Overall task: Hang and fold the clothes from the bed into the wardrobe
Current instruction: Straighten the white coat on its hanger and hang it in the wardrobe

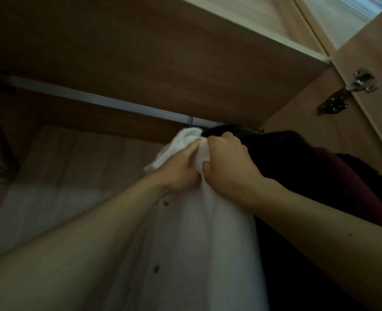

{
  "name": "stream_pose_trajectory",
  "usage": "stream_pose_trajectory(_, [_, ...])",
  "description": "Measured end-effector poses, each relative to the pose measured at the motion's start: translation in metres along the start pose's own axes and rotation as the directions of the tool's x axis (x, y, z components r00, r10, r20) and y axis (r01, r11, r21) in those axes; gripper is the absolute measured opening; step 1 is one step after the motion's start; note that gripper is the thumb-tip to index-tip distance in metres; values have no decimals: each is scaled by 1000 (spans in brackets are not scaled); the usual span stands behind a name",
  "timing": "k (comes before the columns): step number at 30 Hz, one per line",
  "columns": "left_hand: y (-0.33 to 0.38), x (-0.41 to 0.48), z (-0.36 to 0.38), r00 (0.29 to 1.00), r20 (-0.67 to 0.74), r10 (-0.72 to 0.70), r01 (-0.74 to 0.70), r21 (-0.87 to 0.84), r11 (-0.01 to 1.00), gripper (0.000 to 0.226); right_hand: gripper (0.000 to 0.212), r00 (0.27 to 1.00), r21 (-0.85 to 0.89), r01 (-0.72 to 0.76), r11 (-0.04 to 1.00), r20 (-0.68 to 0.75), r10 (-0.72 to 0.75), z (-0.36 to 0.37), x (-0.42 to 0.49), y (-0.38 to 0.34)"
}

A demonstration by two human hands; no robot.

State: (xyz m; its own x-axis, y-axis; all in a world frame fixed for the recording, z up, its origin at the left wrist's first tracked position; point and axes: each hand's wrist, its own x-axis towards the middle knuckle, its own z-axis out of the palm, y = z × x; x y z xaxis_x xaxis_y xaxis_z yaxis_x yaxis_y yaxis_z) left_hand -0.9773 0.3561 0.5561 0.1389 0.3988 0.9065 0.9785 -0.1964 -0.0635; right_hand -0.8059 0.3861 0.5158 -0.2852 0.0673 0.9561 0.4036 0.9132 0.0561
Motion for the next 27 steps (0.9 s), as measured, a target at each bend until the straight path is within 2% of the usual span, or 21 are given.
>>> stream_pose_trajectory(6, [-9,-20,-11,988,88,-131,137,-68,988,91,34,1000,69,13,998,-10,-13,-4,-9,-12])
stream_pose_trajectory(14, [12,-46,-28,960,65,-274,280,-133,951,74,41,999,78,47,996,-19,-46,-8,-20,-30])
stream_pose_trajectory(19, [29,-76,-33,967,32,-251,253,-86,964,62,61,999,-27,8,1000,45,-7,-9,-34,-32])
stream_pose_trajectory(24, [27,-106,-30,962,29,-270,271,-52,961,62,55,996,-114,-27,993,79,36,-7,-64,-33])
stream_pose_trajectory(27, [30,-131,-24,958,45,-285,286,-38,957,69,59,989,-136,-71,988,118,87,-6,-81,-34])
